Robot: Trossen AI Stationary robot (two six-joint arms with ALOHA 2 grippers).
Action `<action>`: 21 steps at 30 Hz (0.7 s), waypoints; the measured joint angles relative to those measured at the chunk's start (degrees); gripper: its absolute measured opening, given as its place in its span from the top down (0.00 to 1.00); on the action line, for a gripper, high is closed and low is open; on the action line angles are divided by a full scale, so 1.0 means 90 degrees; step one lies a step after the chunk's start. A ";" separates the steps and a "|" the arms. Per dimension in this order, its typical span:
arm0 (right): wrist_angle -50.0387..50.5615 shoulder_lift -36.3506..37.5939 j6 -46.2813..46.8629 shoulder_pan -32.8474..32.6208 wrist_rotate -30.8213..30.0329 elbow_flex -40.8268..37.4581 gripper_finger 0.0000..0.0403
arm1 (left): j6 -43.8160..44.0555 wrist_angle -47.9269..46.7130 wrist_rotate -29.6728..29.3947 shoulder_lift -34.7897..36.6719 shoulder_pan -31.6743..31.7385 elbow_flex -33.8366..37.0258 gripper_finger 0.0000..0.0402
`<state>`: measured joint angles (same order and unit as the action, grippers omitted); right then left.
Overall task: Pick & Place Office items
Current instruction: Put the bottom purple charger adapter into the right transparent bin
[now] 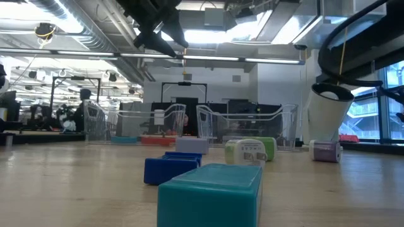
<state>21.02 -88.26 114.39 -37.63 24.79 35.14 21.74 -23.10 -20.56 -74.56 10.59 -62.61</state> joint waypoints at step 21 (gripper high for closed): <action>0.0325 0.0631 -0.1181 0.0183 -0.2121 0.0641 0.41 | 0.0000 0.0014 -0.0039 0.0000 0.0002 0.0000 0.31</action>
<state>23.94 -82.58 103.76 -35.98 5.71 40.90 21.74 -22.97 -20.92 -74.56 10.61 -62.61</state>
